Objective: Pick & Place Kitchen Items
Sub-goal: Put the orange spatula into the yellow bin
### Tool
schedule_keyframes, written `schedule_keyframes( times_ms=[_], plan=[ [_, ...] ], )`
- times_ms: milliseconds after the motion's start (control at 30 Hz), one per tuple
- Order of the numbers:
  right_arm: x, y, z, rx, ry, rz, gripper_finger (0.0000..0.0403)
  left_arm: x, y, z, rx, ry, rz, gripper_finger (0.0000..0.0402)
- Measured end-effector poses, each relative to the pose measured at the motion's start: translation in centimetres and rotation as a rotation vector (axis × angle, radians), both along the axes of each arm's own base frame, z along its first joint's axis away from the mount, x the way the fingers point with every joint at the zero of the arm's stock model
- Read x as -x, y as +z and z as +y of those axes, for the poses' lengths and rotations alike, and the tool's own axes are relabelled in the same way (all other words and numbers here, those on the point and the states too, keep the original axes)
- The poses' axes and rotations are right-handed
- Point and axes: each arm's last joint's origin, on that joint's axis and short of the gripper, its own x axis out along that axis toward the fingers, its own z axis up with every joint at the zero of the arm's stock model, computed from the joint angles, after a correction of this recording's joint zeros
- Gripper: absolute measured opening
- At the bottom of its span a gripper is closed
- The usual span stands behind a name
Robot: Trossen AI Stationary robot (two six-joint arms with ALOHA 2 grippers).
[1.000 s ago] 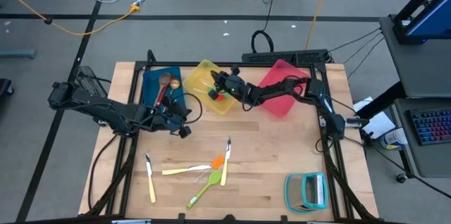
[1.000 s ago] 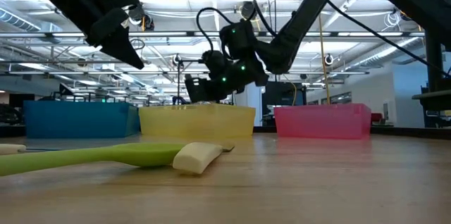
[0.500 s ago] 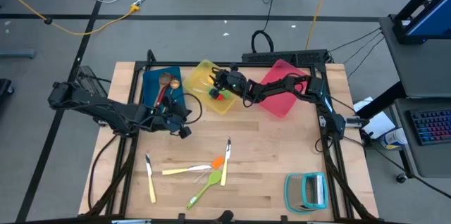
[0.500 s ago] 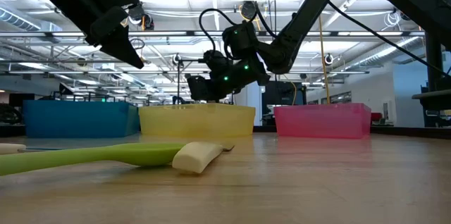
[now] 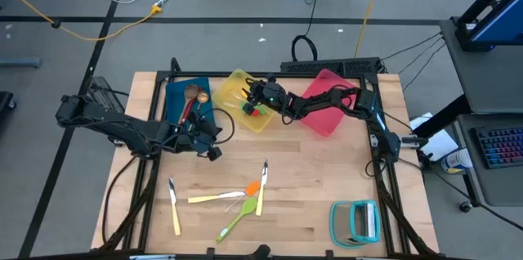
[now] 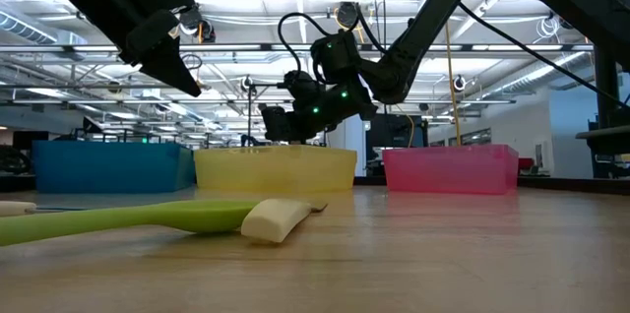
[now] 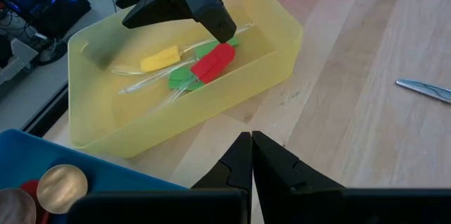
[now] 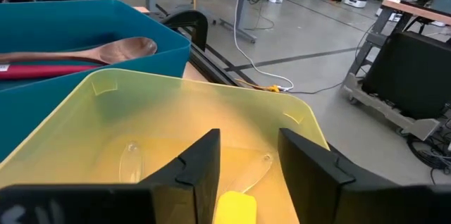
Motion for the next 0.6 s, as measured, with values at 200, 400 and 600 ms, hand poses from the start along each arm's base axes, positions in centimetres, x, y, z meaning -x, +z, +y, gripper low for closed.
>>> schedule_keyframes(
  times_ms=[200,400,600],
  plan=[
    [0.0,0.0,0.0,0.000,0.001,0.000,0.0140,0.0,0.0,0.0,0.003,-0.002,0.000,0.0017],
    [-0.1,1.4,0.8,0.019,0.019,-0.024,0.0140,0.0,0.0,0.0,0.010,0.004,-0.004,0.0017],
    [-0.4,2.9,2.3,0.073,0.063,-0.016,0.0140,0.0,0.0,0.0,0.024,0.016,-0.014,0.0017]
  ],
)
